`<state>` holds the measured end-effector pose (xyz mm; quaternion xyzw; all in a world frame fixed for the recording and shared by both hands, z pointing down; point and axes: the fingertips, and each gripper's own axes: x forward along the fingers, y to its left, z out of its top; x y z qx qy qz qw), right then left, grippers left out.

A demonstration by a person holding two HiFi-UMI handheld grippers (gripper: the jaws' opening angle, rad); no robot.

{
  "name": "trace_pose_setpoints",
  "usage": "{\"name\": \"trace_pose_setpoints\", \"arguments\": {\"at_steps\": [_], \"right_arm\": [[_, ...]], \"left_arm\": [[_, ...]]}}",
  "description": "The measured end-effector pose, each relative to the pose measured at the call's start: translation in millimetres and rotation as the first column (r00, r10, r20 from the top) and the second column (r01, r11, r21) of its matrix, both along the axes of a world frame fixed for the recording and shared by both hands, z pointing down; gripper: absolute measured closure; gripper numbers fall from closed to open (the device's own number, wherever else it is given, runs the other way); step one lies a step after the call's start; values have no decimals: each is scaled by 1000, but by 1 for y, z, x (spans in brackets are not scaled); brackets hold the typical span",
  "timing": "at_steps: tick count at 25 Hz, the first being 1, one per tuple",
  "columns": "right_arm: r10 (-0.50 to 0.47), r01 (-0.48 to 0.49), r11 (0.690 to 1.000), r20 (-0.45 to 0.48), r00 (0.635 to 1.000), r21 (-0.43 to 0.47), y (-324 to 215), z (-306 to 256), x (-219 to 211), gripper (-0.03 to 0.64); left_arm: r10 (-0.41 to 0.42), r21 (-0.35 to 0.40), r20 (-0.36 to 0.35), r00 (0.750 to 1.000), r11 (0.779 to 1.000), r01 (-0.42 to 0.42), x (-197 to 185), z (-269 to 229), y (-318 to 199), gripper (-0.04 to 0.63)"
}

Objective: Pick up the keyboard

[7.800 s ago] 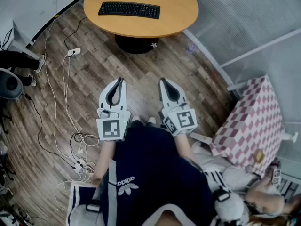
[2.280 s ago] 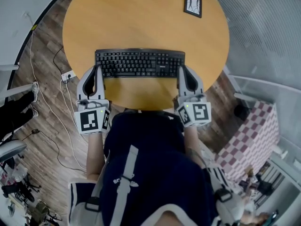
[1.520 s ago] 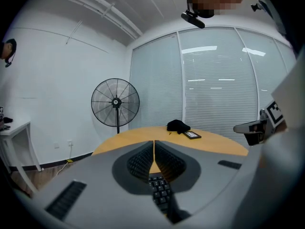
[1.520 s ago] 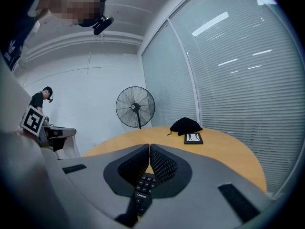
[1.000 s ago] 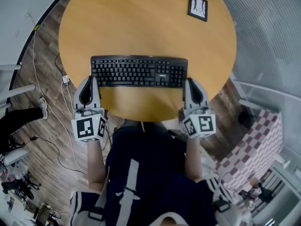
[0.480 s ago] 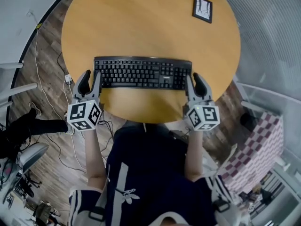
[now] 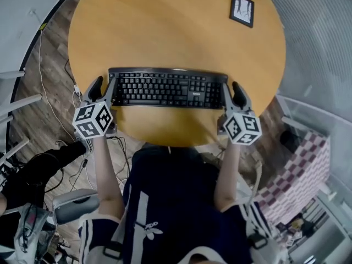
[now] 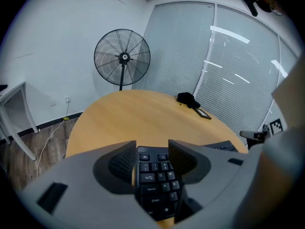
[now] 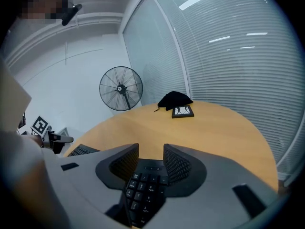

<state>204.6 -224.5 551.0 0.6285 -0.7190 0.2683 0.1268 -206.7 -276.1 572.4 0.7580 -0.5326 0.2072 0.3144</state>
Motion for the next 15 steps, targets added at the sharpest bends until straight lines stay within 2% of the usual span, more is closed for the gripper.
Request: {"name": "trace_pose_setpoints", "arguments": {"at_steps": [6, 15], "right_arm": [[22, -21, 998, 25, 999, -57, -7, 22, 3, 472], [66, -56, 987, 63, 996, -151, -15, 57, 16, 454]], "left_arm": [[-6, -94, -16, 1000, 996, 4, -7, 27, -9, 397], [8, -169, -22, 1000, 985, -12, 0, 51, -17, 397]]}}
